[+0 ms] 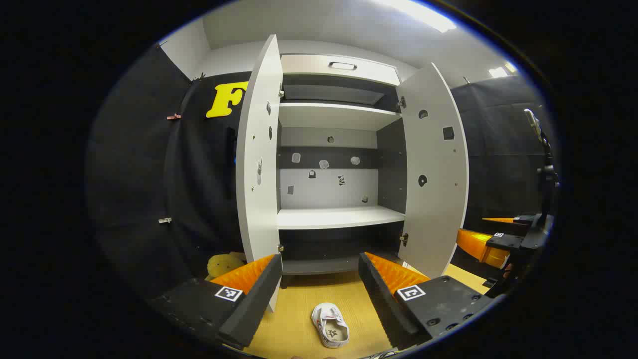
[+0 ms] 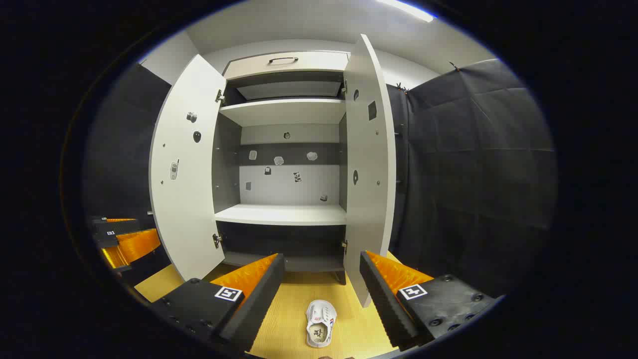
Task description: Grab one shoe with the right hand and put it into the shoe cabinet, grab the other shoe with the left hand and put it into the shoe cabinet; then close the right door with the right hand and the left door with the left hand.
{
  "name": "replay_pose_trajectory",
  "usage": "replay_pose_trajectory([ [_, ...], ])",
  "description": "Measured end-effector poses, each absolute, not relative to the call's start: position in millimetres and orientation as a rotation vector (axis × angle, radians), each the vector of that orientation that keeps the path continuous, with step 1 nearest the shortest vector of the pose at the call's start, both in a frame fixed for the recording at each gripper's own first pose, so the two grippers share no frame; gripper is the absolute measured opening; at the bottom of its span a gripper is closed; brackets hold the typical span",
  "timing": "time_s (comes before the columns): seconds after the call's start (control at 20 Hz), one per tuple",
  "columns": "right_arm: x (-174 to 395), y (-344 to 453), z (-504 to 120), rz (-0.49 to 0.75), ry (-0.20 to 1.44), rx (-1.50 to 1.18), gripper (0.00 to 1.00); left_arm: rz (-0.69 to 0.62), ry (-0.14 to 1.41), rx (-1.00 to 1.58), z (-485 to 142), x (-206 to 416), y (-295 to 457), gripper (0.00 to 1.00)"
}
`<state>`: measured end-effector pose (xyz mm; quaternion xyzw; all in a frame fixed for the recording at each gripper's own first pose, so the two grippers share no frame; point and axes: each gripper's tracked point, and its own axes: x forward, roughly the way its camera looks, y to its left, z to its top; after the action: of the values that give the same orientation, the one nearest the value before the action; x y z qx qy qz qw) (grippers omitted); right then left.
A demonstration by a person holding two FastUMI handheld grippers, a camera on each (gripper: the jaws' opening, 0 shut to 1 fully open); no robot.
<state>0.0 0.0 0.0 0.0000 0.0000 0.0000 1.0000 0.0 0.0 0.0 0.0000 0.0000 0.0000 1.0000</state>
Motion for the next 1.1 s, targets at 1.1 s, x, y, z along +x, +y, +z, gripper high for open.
replay_pose_trajectory([
  [1.1,13,26,-37,0.015,0.112,0.004,0.98,-0.029,0.041,0.009,-26,3,16,0.96],
])
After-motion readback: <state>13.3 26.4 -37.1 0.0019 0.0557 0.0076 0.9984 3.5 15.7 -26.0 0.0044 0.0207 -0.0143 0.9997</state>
